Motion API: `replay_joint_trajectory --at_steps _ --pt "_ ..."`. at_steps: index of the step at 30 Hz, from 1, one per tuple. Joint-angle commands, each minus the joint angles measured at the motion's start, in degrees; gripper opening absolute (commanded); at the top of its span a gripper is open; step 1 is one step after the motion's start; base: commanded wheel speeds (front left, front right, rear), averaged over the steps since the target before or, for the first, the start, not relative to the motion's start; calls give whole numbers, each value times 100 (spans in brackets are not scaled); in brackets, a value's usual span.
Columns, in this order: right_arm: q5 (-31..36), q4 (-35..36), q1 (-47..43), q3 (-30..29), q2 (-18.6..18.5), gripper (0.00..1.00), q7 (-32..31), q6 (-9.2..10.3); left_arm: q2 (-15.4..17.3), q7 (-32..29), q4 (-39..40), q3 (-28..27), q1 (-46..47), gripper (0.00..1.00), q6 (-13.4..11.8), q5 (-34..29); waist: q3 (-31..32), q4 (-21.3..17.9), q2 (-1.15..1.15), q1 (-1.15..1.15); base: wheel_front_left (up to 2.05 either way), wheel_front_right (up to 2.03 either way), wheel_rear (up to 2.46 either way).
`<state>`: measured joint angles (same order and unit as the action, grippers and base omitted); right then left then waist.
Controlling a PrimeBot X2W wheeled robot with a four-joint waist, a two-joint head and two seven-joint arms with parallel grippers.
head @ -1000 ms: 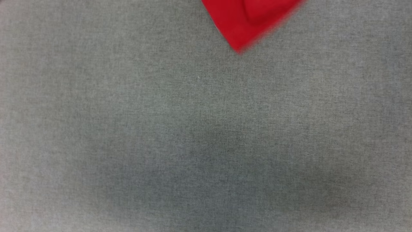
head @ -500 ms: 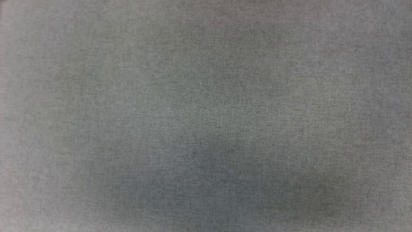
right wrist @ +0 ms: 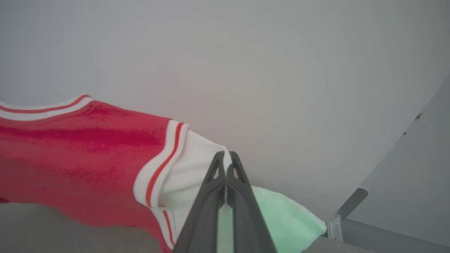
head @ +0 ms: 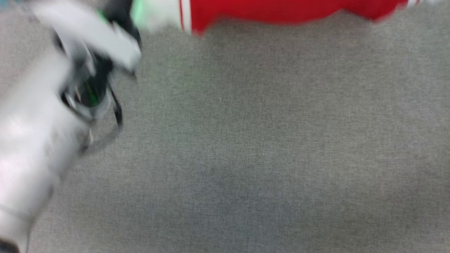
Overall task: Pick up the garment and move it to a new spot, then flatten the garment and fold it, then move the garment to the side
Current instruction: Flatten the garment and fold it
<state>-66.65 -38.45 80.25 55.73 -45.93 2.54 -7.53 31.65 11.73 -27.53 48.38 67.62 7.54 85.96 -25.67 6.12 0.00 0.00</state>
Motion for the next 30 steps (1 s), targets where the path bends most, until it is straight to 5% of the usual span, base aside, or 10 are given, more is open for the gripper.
replay_joint_trajectory --at_steps 1,16,30 --pt "-45 112 -160 -13 -111 0 -25 8 62 45 84 36 -181 0 -14 -7 89 -37 0 0 0 0 0" --pt "-1114 2824 -3386 -236 -1613 0 -613 8 518 341 1959 -597 -3486 0 -13 123 577 -140 0 0 0 0 0" --pt "-1548 4606 -5250 -391 -2852 0 -1005 7 916 339 3392 -1117 -5696 0 -13 -261 841 -221 0 0 0 0 0"
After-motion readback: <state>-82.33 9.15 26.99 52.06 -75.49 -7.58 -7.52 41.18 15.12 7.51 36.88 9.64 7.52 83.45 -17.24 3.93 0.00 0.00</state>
